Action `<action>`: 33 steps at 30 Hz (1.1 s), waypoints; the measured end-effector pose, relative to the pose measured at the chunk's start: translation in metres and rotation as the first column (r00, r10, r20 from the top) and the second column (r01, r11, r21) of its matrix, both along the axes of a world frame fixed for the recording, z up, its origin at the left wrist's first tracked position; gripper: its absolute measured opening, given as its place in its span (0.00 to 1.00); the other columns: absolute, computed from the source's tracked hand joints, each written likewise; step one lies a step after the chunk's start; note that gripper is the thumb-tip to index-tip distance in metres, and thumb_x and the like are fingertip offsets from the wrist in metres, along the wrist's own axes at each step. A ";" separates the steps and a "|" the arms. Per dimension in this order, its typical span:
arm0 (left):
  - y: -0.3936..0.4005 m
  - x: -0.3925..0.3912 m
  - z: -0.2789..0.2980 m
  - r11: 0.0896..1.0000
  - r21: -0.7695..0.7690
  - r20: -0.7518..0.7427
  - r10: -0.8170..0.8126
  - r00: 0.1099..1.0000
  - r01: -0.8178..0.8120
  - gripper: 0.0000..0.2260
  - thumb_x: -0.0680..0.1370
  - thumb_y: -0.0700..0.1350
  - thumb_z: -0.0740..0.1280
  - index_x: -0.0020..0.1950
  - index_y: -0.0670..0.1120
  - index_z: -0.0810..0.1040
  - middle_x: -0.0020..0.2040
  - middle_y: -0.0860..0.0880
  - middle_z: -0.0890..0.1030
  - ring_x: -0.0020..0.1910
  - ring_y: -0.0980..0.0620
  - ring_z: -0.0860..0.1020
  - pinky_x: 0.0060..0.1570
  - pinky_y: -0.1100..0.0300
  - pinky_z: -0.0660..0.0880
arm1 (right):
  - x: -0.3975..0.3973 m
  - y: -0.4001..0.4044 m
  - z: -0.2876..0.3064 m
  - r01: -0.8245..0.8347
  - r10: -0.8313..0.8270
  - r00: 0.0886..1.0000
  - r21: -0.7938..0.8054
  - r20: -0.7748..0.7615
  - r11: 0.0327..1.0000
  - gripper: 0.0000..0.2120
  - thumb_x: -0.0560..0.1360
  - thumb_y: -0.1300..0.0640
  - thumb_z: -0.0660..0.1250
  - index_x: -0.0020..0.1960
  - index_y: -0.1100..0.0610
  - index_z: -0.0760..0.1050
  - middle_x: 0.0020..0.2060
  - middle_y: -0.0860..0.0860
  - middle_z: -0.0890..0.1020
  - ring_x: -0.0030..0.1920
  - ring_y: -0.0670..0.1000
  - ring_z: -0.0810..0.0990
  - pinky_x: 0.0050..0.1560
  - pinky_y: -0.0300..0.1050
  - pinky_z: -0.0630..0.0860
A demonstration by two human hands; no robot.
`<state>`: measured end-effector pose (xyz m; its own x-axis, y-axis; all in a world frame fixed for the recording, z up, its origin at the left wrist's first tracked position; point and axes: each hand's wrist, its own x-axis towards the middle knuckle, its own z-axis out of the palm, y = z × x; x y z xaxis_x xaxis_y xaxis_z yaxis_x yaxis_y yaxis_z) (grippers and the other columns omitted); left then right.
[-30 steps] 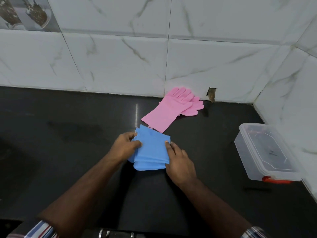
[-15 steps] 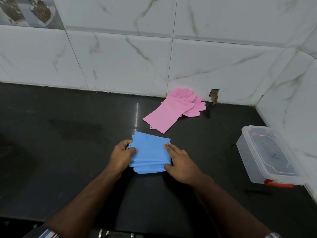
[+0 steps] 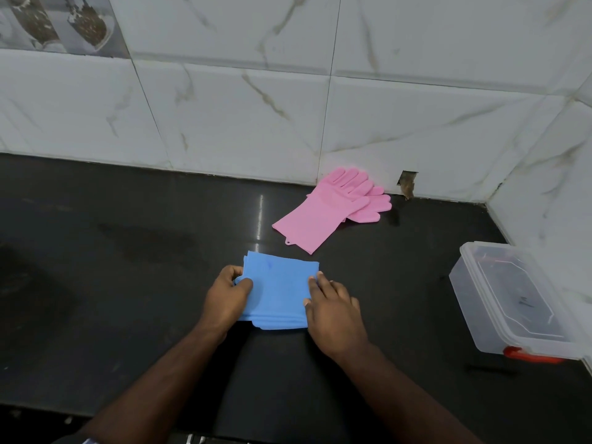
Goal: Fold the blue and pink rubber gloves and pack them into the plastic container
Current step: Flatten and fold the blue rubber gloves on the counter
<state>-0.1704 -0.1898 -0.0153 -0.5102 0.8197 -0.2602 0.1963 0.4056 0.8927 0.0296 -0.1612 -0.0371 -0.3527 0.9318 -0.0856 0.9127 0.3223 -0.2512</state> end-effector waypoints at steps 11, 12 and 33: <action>-0.002 0.026 -0.004 0.922 0.025 -0.838 -0.192 0.511 0.387 0.19 0.71 0.45 0.70 0.62 0.54 0.78 0.63 0.51 0.75 0.66 0.49 0.72 0.62 0.47 0.67 | 0.010 0.012 0.011 0.029 -0.044 0.982 -0.079 -0.184 0.996 0.21 0.83 0.47 0.53 0.75 0.46 0.65 0.76 0.44 0.64 0.75 0.47 0.62 0.71 0.54 0.62; 0.004 0.030 -0.005 0.903 0.015 -0.851 -0.214 0.479 0.429 0.19 0.71 0.44 0.70 0.61 0.53 0.80 0.62 0.51 0.77 0.66 0.50 0.73 0.62 0.47 0.67 | 0.012 0.016 0.012 0.043 -0.055 0.973 -0.059 -0.224 0.997 0.20 0.83 0.48 0.54 0.74 0.47 0.68 0.75 0.45 0.67 0.75 0.46 0.64 0.72 0.53 0.63; 0.019 0.015 -0.047 0.850 -0.290 -0.776 -0.478 0.411 0.440 0.30 0.82 0.63 0.47 0.82 0.51 0.53 0.82 0.51 0.54 0.81 0.50 0.49 0.78 0.43 0.49 | -0.027 0.030 -0.024 -0.130 0.132 0.991 0.110 -0.010 0.985 0.35 0.77 0.44 0.36 0.80 0.57 0.51 0.80 0.55 0.53 0.79 0.55 0.49 0.77 0.55 0.49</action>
